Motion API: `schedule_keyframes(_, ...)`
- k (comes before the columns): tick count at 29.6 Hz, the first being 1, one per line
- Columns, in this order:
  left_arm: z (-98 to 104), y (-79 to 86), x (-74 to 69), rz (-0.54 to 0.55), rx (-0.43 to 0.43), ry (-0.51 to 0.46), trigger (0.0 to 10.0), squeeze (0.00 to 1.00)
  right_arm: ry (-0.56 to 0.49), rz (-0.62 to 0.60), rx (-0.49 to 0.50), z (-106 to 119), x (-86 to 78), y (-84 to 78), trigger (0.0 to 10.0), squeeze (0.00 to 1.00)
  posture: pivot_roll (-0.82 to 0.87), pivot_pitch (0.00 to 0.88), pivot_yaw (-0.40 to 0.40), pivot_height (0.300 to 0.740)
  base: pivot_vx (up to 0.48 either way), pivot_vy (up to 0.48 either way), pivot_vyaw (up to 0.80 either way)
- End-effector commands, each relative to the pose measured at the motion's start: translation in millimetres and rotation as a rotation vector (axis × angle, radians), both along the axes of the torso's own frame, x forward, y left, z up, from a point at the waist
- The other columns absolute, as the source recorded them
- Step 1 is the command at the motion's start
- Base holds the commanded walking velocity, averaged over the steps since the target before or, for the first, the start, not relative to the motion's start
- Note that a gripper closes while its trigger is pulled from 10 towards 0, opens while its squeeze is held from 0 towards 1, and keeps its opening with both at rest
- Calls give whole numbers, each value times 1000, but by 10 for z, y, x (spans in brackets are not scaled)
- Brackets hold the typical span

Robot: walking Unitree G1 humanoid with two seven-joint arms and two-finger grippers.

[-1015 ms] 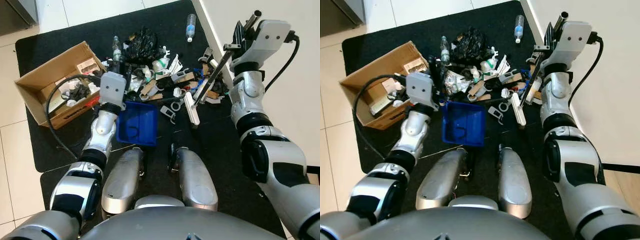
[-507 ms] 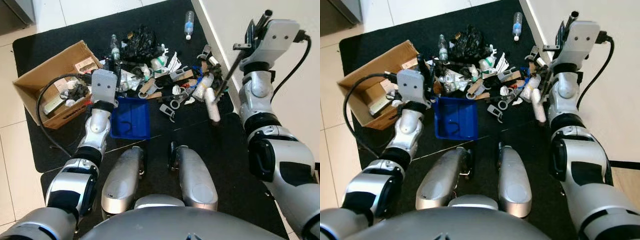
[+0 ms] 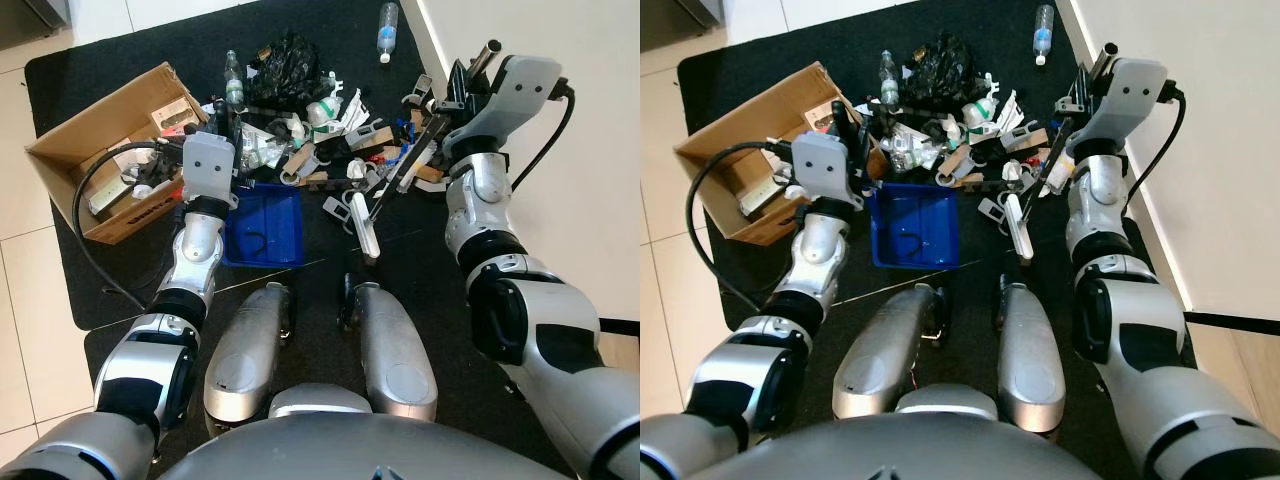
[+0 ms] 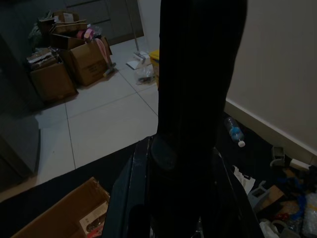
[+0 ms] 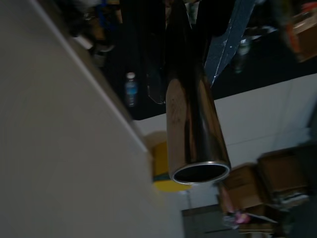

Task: Sweep floor

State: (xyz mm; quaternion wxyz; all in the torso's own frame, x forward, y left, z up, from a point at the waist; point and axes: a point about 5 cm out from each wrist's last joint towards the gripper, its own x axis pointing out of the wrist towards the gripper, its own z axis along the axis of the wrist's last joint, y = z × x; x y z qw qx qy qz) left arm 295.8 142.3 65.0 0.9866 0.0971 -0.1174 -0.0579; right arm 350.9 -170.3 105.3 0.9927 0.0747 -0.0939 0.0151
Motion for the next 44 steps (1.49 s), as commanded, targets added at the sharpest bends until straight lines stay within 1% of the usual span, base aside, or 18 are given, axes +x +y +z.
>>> schedule_keyframes(1,-133,-8,-89,-1,-6,55,10000,0,50,72,99,-130,-41,186,10000,0,176,296,-1,740,0,0,0)
schedule_keyframes(5,-134,8,-88,3,-1,56,10000,0,24,151,172,-94,-31,380,10000,0,175,291,-2,740,0,0,0)
schedule_keyframes(9,-133,7,-86,3,0,56,10000,0,13,167,196,-71,-22,423,10000,0,174,289,-4,740,0,0,0)
schedule_keyframes(14,-129,-8,-70,7,0,58,10000,0,-49,248,346,59,23,551,10000,0,160,278,-15,740,0,0,0)
schedule_keyframes(19,-128,-20,-62,7,0,60,10000,0,-91,289,419,141,41,568,10000,0,154,272,-17,740,0,0,0)
schedule_keyframes(20,-125,-23,-57,7,0,60,10000,0,-106,288,440,175,52,543,10000,0,152,269,-17,740,0,0,0)
schedule_keyframes(22,-117,-25,-47,7,-1,58,10000,0,-144,272,413,247,69,455,10000,0,148,265,-17,740,0,0,0)
schedule_keyframes(23,-117,-25,-47,7,-1,58,10000,0,-144,272,413,247,69,455,10000,0,148,265,-17,740,0,0,0)
schedule_keyframes(24,-113,-23,-41,7,1,57,10000,0,-173,242,341,303,78,341,10000,0,147,263,-17,740,0,0,0)
schedule_keyframes(26,-113,-22,-40,7,2,57,10000,0,-180,233,312,318,79,303,10000,0,145,260,-16,740,0,0,0)
schedule_keyframes(28,-113,-22,-40,7,3,58,10000,0,-192,208,258,342,79,195,10000,0,144,260,-16,740,0,0,0)
schedule_keyframes(30,-113,-21,-34,8,3,60,10000,0,-215,165,178,387,68,14,10000,0,140,254,-14,740,0,0,0)
schedule_keyframes(32,-111,-20,-30,9,4,61,10000,0,-226,140,150,414,60,-81,10000,0,140,254,-14,740,0,0,0)
schedule_keyframes(36,-79,-23,-11,-2,-14,57,10000,0,-246,110,152,456,48,-194,10000,0,134,249,-13,740,0,0,0)
schedule_keyframes(37,3,-37,1,-49,-50,36,10000,0,-282,48,196,520,18,-362,10000,0,139,236,-6,740,0,0,0)
schedule_keyframes(38,3,-37,1,-49,-50,36,10000,0,-282,48,196,520,18,-362,10000,0,139,236,-6,740,0,0,0)
schedule_keyframes(40,92,-46,-5,-90,-72,7,10000,0,-300,-1,254,542,-7,-475,10000,0,143,226,-2,740,0,0,0)
schedule_keyframes(44,196,-37,-11,-109,-80,-29,10000,0,-299,-32,283,521,-28,-534,10000,0,146,214,5,740,0,0,0)
